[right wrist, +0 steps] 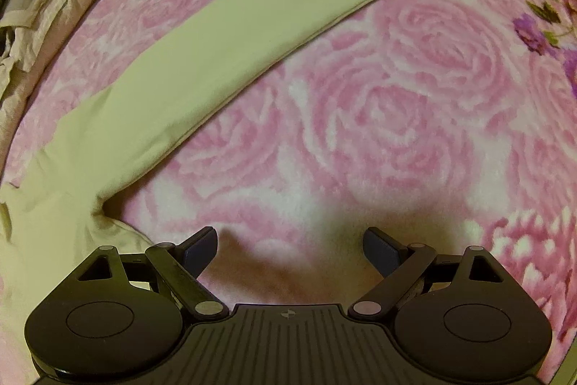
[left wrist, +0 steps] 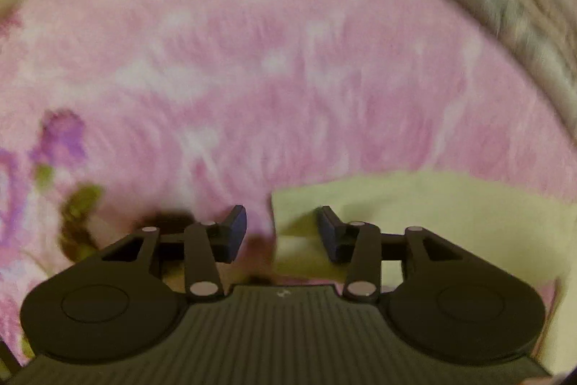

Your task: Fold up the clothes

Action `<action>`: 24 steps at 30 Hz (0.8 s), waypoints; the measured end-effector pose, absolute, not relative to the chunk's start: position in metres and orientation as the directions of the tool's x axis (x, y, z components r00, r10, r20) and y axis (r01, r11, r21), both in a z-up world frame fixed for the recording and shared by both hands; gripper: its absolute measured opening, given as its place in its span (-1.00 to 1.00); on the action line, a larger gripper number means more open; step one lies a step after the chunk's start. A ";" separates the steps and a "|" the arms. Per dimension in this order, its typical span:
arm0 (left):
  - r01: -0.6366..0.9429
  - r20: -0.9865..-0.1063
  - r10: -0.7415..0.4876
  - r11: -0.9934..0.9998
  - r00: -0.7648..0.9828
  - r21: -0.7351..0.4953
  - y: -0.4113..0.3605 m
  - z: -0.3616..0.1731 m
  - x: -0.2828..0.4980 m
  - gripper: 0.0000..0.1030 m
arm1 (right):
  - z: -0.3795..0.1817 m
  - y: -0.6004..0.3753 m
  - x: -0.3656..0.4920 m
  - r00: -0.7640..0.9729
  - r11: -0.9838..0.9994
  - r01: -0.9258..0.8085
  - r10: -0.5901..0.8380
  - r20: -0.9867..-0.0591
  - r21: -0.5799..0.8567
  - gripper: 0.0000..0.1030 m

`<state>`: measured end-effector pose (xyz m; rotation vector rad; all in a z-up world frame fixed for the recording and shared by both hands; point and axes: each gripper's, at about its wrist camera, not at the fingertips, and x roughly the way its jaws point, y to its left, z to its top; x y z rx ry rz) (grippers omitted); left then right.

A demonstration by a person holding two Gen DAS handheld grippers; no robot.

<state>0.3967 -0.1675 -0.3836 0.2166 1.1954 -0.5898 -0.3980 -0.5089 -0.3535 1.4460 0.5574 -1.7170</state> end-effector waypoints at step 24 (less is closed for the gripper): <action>0.483 -0.793 -0.192 0.864 0.578 0.142 -0.209 -0.369 0.407 -0.54 | -0.349 -0.506 -0.410 0.027 -0.489 0.854 -0.304 -0.952 0.180 0.89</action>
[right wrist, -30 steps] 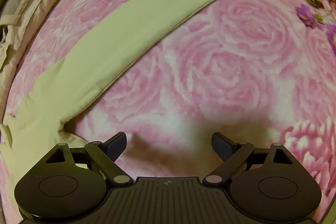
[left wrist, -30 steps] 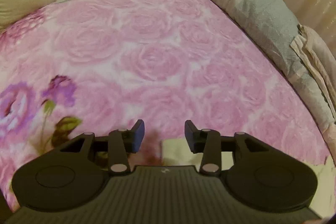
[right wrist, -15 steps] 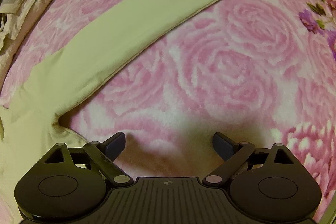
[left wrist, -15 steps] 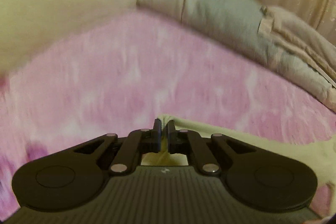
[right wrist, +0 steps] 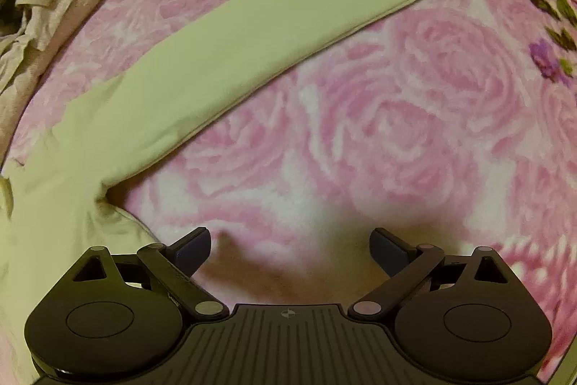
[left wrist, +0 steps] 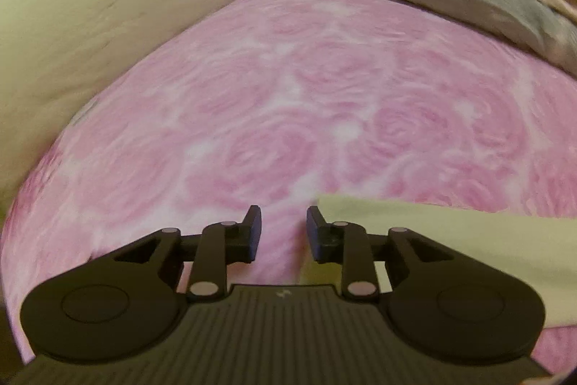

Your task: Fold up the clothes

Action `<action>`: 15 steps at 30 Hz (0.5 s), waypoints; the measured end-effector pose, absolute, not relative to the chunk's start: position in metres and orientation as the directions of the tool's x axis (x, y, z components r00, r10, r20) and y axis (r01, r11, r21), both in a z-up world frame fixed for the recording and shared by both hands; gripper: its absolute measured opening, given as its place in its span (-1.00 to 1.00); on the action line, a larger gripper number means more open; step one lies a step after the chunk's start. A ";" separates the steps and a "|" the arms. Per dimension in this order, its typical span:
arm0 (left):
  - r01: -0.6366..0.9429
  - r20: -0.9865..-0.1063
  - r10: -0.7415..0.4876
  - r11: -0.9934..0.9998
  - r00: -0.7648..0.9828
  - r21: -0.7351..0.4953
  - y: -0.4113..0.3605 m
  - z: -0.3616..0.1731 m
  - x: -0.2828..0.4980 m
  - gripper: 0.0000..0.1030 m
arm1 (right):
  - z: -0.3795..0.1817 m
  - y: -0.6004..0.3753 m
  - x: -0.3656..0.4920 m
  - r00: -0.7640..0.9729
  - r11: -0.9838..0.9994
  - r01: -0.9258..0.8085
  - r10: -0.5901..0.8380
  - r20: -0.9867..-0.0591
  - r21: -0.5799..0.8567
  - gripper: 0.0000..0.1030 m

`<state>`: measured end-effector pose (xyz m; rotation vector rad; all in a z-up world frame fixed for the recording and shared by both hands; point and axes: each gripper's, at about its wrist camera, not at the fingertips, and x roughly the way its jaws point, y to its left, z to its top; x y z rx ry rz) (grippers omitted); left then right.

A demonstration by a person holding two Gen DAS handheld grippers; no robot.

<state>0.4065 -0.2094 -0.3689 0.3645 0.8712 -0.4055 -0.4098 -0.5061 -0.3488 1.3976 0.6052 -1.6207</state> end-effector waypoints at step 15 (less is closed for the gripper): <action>0.755 -0.852 -0.408 0.430 -0.328 -0.496 -0.159 -0.386 0.057 -0.29 | -0.343 -0.390 -0.447 0.422 -0.010 0.902 -0.181 -0.888 0.431 0.64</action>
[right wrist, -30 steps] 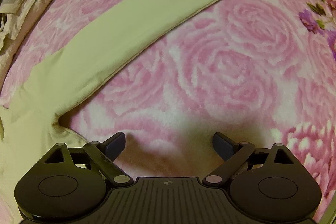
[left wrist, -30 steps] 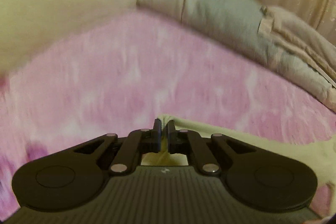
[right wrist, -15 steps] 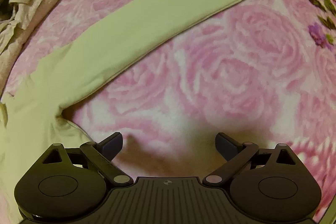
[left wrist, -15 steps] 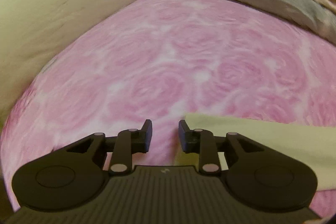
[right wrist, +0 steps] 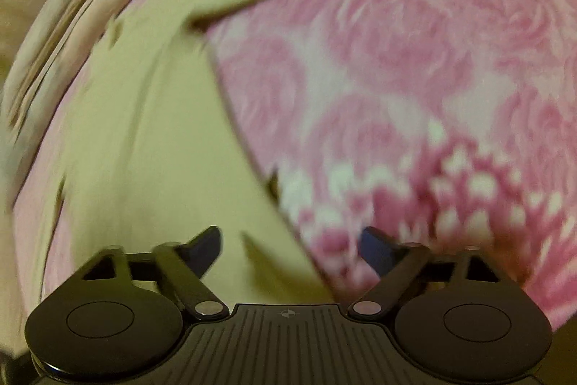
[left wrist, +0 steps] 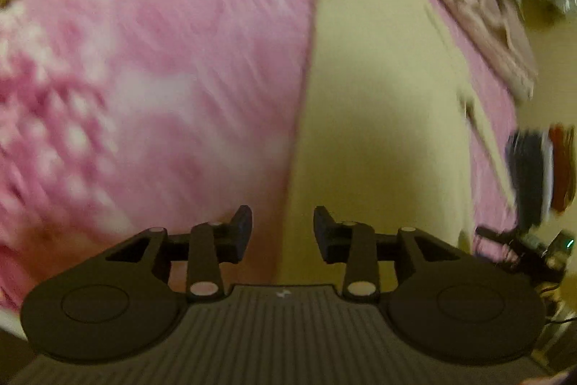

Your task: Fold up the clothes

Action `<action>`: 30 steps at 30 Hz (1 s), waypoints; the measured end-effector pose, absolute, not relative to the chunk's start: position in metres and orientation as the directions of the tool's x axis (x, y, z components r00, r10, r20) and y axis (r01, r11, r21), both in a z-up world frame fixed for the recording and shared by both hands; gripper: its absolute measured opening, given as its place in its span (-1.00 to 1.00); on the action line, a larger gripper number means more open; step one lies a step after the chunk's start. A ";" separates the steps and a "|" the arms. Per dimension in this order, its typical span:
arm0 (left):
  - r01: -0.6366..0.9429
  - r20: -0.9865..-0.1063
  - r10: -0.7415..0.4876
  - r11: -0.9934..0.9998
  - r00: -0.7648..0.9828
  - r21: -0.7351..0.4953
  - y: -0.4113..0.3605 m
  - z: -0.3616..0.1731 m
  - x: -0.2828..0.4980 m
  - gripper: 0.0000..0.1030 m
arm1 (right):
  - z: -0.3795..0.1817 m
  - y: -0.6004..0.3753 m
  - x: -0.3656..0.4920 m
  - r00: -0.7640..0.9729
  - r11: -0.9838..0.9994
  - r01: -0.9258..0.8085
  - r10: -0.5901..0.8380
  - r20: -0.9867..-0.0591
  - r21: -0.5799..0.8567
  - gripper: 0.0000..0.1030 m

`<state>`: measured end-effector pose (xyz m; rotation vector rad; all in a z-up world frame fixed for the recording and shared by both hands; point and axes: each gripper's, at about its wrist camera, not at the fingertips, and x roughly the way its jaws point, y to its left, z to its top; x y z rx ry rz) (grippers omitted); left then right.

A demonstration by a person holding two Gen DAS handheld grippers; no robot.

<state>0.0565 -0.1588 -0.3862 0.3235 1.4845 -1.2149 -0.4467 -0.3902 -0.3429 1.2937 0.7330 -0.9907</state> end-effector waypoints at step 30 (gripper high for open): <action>0.875 -0.923 -0.350 0.381 -0.162 -0.298 -0.149 -0.354 0.029 -0.62 | -0.321 -0.382 -0.498 0.397 -0.095 0.900 -0.224 -0.890 0.425 0.28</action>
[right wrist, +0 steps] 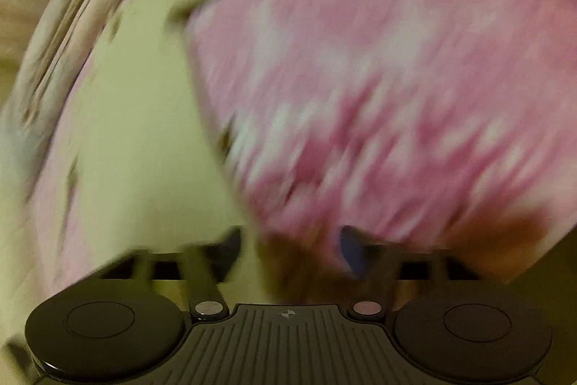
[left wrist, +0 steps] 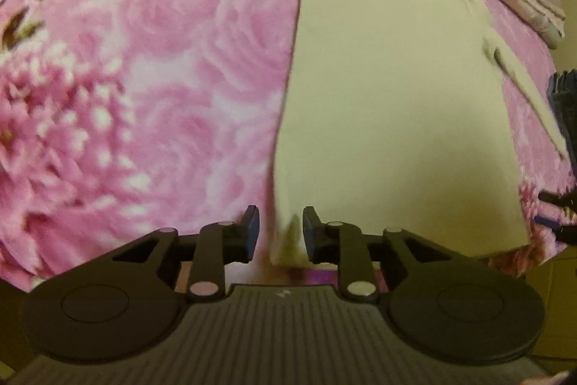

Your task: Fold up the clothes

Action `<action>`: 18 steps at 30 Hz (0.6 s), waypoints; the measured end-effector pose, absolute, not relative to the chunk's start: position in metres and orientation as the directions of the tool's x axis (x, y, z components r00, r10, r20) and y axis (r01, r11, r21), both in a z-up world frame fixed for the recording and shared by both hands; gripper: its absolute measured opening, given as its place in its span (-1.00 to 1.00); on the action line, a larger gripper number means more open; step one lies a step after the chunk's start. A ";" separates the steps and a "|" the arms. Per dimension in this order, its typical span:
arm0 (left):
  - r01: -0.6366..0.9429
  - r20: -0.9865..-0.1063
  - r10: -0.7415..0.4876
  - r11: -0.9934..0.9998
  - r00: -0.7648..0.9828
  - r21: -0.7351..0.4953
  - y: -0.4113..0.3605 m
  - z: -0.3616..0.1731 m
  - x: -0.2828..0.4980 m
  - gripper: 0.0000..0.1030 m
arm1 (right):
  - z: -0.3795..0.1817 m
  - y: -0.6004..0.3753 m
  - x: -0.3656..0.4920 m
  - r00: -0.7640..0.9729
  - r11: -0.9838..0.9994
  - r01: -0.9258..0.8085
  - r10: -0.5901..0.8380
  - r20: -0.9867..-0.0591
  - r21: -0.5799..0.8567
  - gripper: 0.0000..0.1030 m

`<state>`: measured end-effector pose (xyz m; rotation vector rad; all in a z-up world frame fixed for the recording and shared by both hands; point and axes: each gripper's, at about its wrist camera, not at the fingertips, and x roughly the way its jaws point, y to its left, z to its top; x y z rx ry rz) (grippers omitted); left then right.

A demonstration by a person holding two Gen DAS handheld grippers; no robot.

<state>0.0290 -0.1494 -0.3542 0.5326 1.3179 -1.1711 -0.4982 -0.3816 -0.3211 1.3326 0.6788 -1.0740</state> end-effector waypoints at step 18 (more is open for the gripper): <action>0.921 -0.819 -0.560 0.244 -0.123 -0.304 -0.376 -0.390 0.046 -0.75 | -0.368 -0.559 -0.318 0.365 0.466 0.877 -0.491 -0.791 0.115 -0.45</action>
